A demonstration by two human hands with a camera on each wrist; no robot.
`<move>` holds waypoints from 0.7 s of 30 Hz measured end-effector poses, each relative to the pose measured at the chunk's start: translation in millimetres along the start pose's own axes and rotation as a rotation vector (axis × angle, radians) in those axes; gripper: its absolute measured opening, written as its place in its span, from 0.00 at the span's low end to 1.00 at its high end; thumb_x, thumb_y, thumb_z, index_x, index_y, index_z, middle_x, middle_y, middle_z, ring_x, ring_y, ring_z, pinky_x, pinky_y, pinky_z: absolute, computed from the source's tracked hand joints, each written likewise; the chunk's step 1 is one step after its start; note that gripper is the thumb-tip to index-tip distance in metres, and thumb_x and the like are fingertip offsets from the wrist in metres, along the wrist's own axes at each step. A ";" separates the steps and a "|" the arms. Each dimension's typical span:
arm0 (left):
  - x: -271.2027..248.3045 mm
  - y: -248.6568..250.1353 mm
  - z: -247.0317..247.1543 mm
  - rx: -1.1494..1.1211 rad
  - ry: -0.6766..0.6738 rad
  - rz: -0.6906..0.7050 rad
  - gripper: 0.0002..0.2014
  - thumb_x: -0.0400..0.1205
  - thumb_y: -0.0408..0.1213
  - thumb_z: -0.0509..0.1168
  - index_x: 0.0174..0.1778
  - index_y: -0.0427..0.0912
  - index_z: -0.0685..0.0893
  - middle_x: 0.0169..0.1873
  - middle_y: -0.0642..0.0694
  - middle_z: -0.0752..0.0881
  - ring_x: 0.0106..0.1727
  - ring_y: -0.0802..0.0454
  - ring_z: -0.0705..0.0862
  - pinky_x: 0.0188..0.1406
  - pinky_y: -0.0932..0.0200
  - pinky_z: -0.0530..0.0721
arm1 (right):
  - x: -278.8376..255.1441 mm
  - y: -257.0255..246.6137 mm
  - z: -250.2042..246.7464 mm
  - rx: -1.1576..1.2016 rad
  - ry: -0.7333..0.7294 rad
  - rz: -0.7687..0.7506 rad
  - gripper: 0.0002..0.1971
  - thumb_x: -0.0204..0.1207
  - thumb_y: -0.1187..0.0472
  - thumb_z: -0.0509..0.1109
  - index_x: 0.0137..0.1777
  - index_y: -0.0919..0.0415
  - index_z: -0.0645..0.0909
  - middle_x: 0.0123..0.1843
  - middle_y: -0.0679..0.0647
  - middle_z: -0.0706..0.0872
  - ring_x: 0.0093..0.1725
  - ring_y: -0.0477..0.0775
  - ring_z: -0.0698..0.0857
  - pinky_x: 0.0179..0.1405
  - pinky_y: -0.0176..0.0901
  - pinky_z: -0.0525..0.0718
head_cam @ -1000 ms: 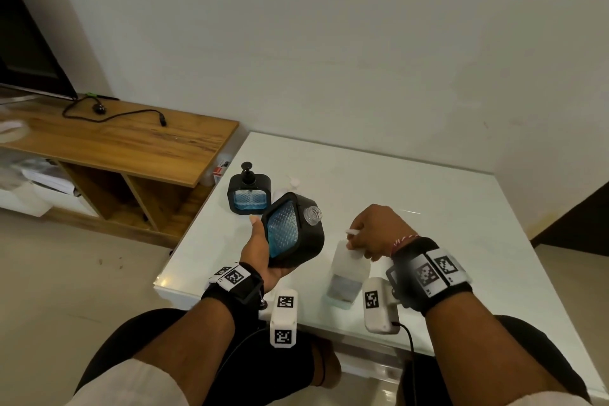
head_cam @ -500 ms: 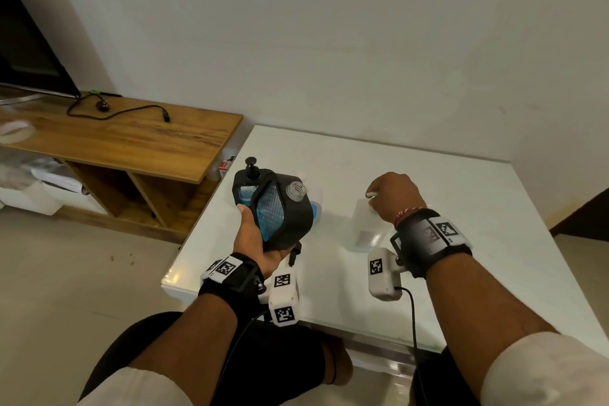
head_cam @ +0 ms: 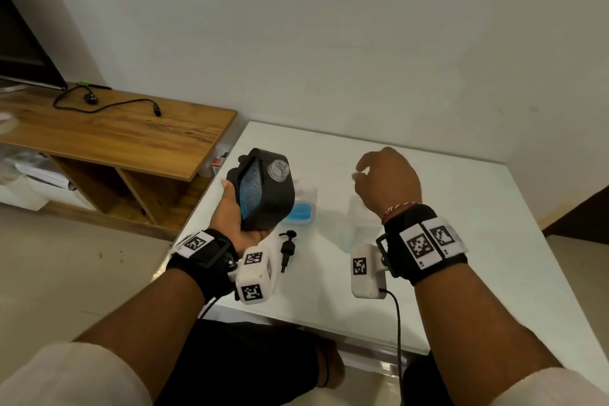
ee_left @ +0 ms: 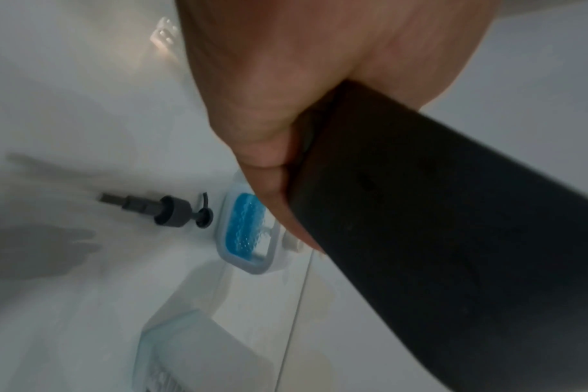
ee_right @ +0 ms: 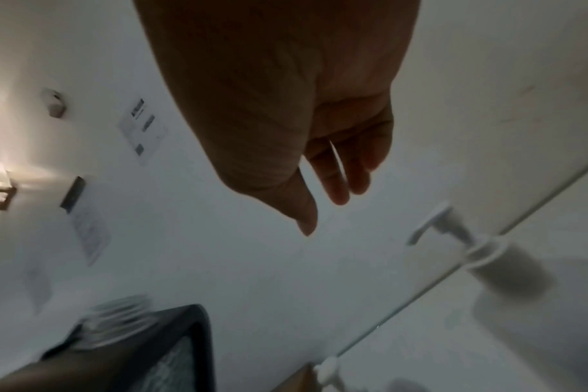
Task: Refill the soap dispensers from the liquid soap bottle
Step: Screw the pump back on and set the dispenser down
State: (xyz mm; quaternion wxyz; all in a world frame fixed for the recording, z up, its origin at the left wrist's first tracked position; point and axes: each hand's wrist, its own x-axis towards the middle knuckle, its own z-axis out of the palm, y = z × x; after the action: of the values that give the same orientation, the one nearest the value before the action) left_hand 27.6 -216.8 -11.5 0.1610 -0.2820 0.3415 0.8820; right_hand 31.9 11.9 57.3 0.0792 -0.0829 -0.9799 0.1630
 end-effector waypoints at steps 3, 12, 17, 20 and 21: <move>3.3 8.0 -4.4 0.006 0.024 0.010 0.25 0.89 0.65 0.51 0.52 0.47 0.80 0.30 0.34 0.92 0.49 0.35 0.88 0.27 0.42 0.91 | 0.2 -25.8 12.0 0.225 0.001 -0.082 0.05 0.77 0.57 0.72 0.48 0.56 0.87 0.51 0.52 0.88 0.51 0.52 0.85 0.48 0.39 0.77; 18.8 27.6 -33.8 -0.103 0.083 0.031 0.28 0.88 0.67 0.53 0.55 0.44 0.82 0.48 0.32 0.92 0.54 0.33 0.88 0.40 0.42 0.91 | 3.0 -64.5 142.2 0.113 -0.510 -0.024 0.16 0.77 0.54 0.73 0.58 0.65 0.85 0.55 0.58 0.87 0.55 0.57 0.85 0.52 0.40 0.80; 18.0 30.2 -26.6 -0.131 0.092 0.053 0.26 0.89 0.65 0.52 0.51 0.44 0.80 0.31 0.34 0.92 0.48 0.34 0.87 0.21 0.46 0.89 | 2.5 -62.0 185.4 0.011 -0.564 0.065 0.25 0.78 0.43 0.69 0.64 0.61 0.77 0.55 0.55 0.83 0.50 0.53 0.81 0.49 0.40 0.78; 20.4 32.7 -30.0 -0.125 0.088 0.032 0.27 0.88 0.65 0.53 0.53 0.44 0.81 0.39 0.33 0.92 0.50 0.33 0.88 0.29 0.44 0.91 | 1.6 -56.6 200.1 -0.011 -0.584 0.102 0.22 0.76 0.41 0.71 0.58 0.59 0.78 0.48 0.52 0.82 0.46 0.51 0.82 0.46 0.41 0.80; 22.3 34.6 -31.8 -0.121 0.093 0.027 0.27 0.88 0.66 0.53 0.53 0.44 0.81 0.45 0.32 0.91 0.50 0.33 0.88 0.34 0.41 0.89 | 1.3 -54.7 204.9 -0.010 -0.600 0.109 0.21 0.75 0.41 0.72 0.56 0.58 0.78 0.49 0.52 0.83 0.47 0.52 0.83 0.48 0.41 0.82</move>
State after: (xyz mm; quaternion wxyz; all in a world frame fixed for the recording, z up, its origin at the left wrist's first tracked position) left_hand 5.9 -261.5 -26.7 0.1156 -0.3270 0.2985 0.8892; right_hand -14.2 -101.6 -115.8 -0.2229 -0.0837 -0.9546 0.1792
